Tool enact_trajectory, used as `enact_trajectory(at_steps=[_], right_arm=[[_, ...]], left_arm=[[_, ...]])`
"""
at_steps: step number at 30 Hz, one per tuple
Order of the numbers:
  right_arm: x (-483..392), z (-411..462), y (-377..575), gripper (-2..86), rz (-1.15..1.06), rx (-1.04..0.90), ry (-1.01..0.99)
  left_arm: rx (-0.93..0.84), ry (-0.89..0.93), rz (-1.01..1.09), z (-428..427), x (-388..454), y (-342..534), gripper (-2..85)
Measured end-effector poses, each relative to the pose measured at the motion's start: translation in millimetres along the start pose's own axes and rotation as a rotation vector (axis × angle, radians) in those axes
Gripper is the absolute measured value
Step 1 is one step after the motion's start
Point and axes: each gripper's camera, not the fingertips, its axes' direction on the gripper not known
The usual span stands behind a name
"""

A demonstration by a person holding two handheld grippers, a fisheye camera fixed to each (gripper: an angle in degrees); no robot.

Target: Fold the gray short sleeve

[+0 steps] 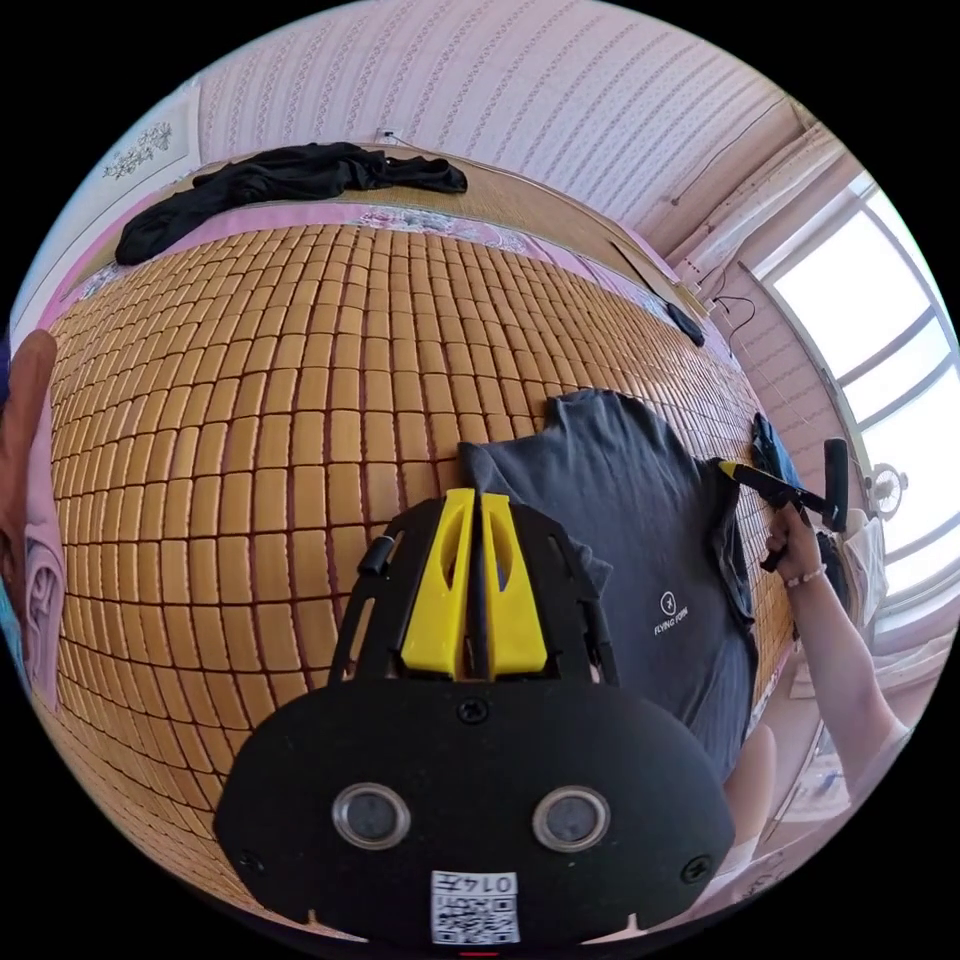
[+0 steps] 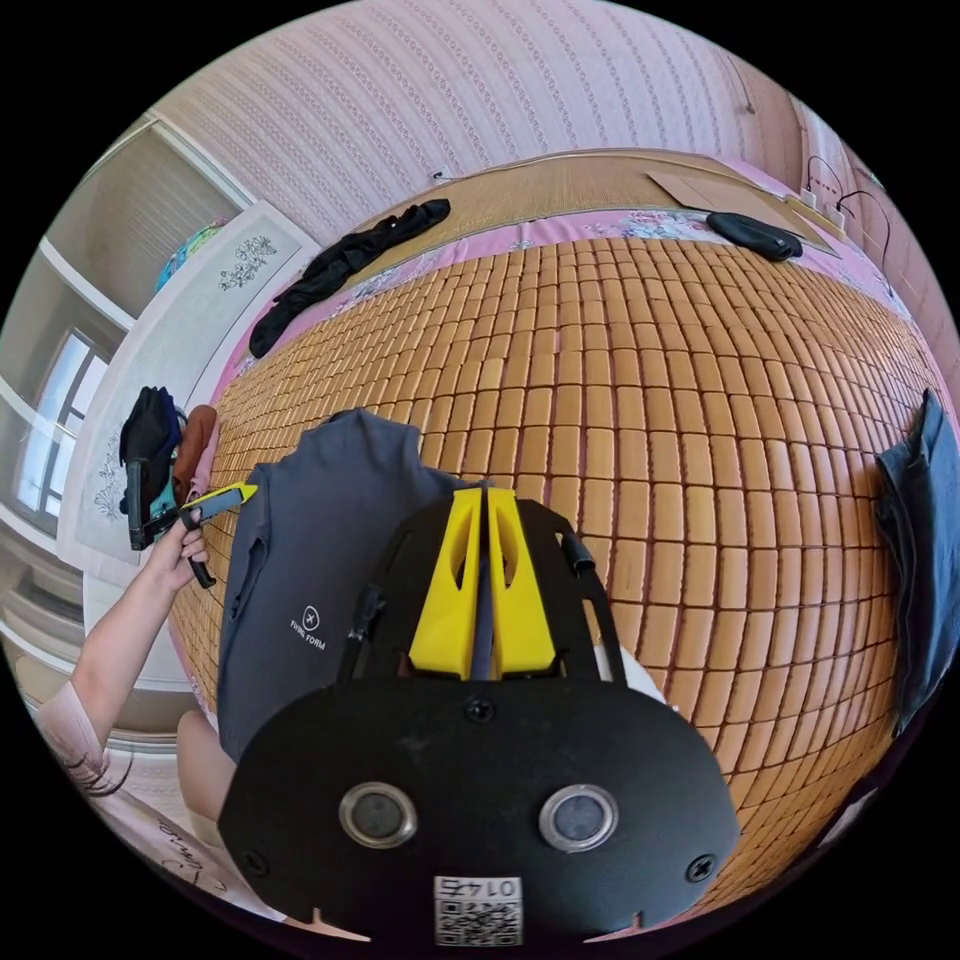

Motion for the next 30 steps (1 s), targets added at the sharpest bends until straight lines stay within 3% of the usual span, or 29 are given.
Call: enact_trajectory(at_steps=[9,14,18,21,26,28,30], right_arm=[[-4.1,-54.1,-31.4,0.2,0.004,0.081,-0.003],[-17.7,-100.9,-1.3,0.3,-0.104,0.124,-0.095],[-33.5,-164.0,84.3,0.3,-0.235,0.119,-0.193],[-33.7,-181.4,167.2,0.3,-0.224,0.031,-0.245],[-30.5,-114.0,271.0,0.4,-0.088,-0.232,-0.146],[-28.2,-114.1,294.5,0.4,-0.045,-0.155,-0.152],[-24.0,-121.6,300.9,0.4,0.000,-0.129,-0.136]], left_arm=[[0.181,0.024,-0.070,-29.3,7.9,-19.0,-1.0],[0.208,0.054,0.073,-67.5,28.4,-7.0,-1.0],[0.214,0.177,0.248,-125.8,44.2,62.2,-1.0],[0.157,0.161,0.329,-154.3,51.6,141.6,-1.0],[-0.025,0.109,0.230,-111.7,42.7,247.3,-0.9],[-0.090,0.055,0.159,-86.5,36.6,277.4,-0.9],[-0.023,0.098,0.085,-87.9,30.7,291.1,-0.9]])
